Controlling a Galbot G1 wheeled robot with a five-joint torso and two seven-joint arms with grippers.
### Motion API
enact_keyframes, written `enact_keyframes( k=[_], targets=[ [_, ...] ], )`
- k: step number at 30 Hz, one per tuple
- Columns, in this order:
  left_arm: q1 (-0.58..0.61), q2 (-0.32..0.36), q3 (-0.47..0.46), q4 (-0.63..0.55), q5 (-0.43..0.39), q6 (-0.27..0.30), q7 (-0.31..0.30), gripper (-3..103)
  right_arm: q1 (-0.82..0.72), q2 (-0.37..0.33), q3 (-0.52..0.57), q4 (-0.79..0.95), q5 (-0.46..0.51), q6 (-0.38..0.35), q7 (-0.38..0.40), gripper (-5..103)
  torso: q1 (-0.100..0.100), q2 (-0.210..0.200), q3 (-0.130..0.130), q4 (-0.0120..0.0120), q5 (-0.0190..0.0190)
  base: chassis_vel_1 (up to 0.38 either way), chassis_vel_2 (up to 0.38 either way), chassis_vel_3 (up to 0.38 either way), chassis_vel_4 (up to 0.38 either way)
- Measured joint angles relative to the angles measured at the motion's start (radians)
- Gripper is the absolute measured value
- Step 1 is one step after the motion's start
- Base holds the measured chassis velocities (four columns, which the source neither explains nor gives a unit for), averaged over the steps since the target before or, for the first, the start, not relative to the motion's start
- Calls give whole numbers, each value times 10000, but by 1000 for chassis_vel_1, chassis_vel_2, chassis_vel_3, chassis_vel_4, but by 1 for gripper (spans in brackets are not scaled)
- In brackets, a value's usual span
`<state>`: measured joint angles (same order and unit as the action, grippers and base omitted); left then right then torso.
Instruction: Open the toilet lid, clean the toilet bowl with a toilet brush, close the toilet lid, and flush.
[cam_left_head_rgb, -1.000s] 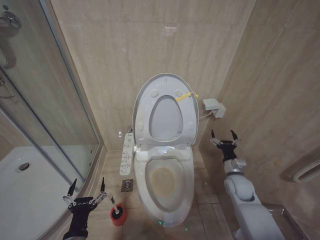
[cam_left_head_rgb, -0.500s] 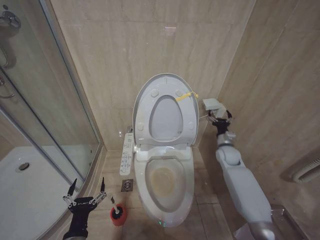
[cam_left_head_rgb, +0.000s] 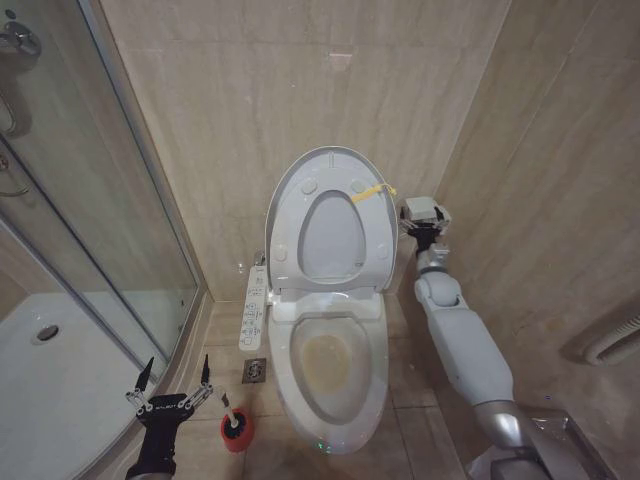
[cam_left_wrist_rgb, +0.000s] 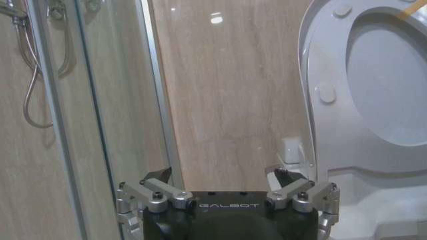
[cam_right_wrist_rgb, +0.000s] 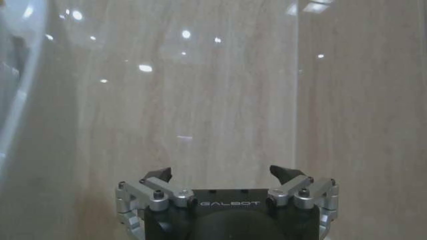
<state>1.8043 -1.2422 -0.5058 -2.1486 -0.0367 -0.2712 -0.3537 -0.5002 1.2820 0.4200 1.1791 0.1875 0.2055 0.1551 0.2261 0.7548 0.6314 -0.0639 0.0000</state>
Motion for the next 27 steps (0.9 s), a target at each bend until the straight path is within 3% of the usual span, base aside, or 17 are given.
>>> enact_keyframes(
  k=[7,27],
  targets=[
    [0,0,0,0,0,0,0,100,97,178,-281,122,-5,-74,136,100,1,0,0,2,1,0,0,0,0],
    [0,0,0,0,0,0,0,100,-2531,-1178,-925,3300,1342,-774,394,100,-2,2,-2,-7,-2,0,0,0,0]
  ],
)
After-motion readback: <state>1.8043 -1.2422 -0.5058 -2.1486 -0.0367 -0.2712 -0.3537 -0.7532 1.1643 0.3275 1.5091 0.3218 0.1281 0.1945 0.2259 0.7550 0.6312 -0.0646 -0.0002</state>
